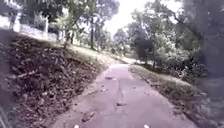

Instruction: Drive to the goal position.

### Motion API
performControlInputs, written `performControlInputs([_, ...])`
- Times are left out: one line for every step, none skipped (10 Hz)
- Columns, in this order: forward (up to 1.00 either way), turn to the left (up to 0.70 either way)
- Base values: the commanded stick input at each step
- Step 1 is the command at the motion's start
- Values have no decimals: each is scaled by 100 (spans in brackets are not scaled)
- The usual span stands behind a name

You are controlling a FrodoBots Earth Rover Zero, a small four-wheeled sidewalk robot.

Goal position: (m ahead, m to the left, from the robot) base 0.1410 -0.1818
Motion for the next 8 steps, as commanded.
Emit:
performControlInputs([50,0])
performControlInputs([50,0])
performControlInputs([50,0])
performControlInputs([50,0])
performControlInputs([50,0])
performControlInputs([50,0])
performControlInputs([50,0])
performControlInputs([50,0])
